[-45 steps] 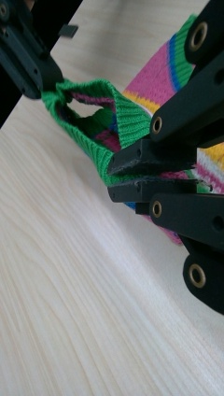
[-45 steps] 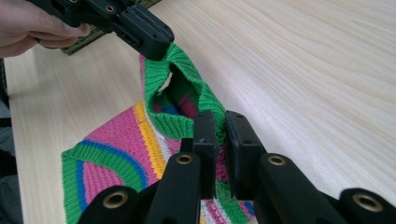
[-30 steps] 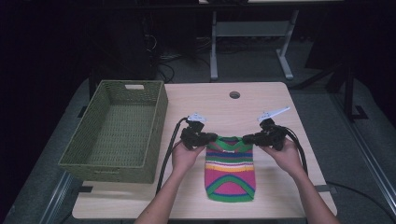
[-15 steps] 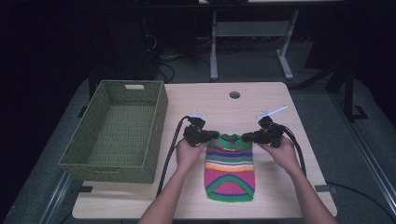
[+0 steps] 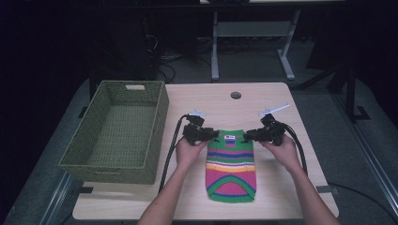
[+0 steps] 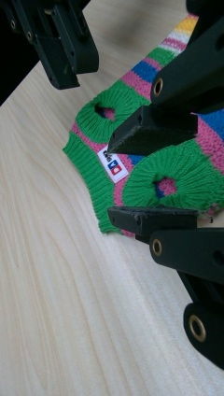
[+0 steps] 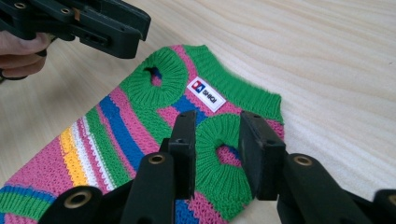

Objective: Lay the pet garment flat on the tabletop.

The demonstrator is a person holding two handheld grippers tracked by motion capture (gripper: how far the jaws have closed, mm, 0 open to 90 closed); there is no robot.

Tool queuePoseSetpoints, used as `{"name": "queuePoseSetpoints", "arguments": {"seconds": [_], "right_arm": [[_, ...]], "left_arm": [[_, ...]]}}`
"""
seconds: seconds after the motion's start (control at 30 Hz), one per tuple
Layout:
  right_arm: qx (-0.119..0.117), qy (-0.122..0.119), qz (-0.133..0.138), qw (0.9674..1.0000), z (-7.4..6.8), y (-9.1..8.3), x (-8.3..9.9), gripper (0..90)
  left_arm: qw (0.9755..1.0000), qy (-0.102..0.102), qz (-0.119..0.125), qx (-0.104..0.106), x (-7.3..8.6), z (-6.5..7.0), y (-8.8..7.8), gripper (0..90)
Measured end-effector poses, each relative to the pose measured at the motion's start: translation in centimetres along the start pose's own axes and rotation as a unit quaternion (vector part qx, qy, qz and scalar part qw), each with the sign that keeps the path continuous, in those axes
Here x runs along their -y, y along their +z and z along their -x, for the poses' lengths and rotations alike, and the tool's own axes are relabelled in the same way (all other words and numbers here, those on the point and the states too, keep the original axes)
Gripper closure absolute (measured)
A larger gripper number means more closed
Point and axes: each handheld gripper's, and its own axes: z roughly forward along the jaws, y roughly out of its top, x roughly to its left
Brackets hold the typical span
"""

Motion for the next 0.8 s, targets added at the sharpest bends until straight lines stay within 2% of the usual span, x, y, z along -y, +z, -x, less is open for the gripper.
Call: {"name": "queuePoseSetpoints", "arguments": {"seconds": [0.3,0.33,0.5,0.53,0.57,0.67,0.8], "right_arm": [[-0.001,-0.010,-0.012,0.9999,-0.6,0.0,0.6,64.2],[-0.003,-0.010,-0.016,0.9998,-0.7,-0.2,0.8,59.9],[-0.006,-0.018,-0.019,0.9996,-1.2,-0.6,1.3,55.4],[-0.006,-0.021,-0.022,0.9995,-1.3,-0.7,1.5,54.5],[-0.010,-0.026,-0.023,0.9994,-1.6,-0.9,1.9,52.2],[-0.015,-0.029,-0.028,0.9991,-2.0,-1.1,2.3,50.1],[-0.021,-0.044,-0.036,0.9982,-3.0,-1.5,3.5,44.5]], "left_arm": [[0.9997,0.018,-0.017,0.009,0.6,0.6,-0.6,62.6],[0.9994,0.025,-0.021,0.010,0.8,0.9,-0.7,62.5],[0.9985,0.041,-0.034,0.011,1.3,1.7,-1.0,60.8],[0.9982,0.042,-0.041,0.014,1.5,1.9,-1.1,58.5],[0.9972,0.055,-0.049,0.010,1.7,2.3,-1.3,54.9],[0.9968,0.059,-0.051,0.014,2.0,2.9,-1.5,50.9],[0.9939,0.086,-0.067,0.018,2.9,4.0,-1.9,43.8]]}}
